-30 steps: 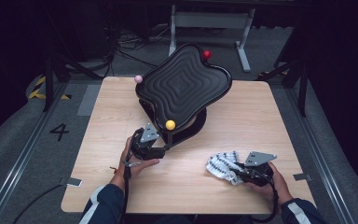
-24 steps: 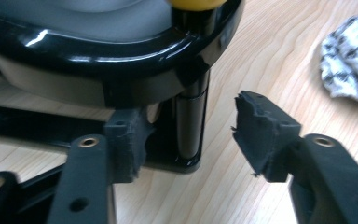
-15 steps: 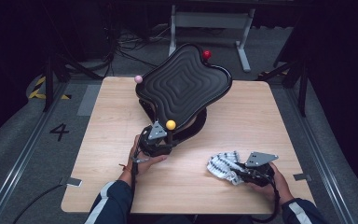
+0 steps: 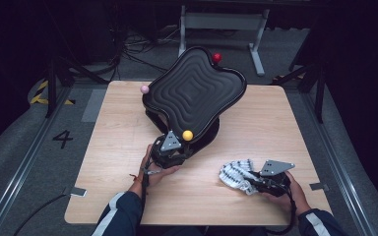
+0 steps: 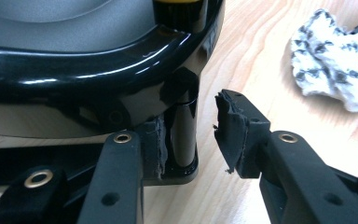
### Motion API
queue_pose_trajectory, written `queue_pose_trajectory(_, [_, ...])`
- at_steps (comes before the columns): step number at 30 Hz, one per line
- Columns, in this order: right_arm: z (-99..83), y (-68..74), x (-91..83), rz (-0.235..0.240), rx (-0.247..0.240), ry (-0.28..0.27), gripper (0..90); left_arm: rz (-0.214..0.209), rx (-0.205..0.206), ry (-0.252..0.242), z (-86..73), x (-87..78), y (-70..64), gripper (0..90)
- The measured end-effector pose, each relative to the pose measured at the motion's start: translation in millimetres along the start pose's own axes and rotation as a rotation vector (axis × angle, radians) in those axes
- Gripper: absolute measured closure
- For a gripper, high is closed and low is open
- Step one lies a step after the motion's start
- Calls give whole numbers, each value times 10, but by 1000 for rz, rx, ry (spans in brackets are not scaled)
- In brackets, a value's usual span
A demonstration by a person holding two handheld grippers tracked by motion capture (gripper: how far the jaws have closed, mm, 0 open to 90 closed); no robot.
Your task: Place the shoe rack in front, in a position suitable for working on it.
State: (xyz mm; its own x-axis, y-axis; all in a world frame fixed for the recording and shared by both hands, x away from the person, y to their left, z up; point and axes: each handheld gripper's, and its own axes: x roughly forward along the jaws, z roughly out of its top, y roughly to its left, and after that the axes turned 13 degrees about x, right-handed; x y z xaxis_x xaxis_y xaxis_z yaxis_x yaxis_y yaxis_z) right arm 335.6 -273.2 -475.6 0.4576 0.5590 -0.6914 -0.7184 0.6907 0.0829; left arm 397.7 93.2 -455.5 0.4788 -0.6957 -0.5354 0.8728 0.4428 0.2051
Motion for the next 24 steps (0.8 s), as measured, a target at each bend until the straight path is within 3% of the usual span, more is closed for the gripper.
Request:
queue_pose_trajectory(9, [-3, -2, -2, 1, 1, 0, 726, -48, 42, -19, 76, 89, -147, 647])
queue_pose_trajectory(16, [-7, -10, -10, 2, 0, 2, 726, -81, 50, -34, 146, 163, -294, 631])
queue_pose_trajectory(24, [-22, -26, -30, 3, 4, 5, 726, -101, 80, -43, 228, 223, -450, 615])
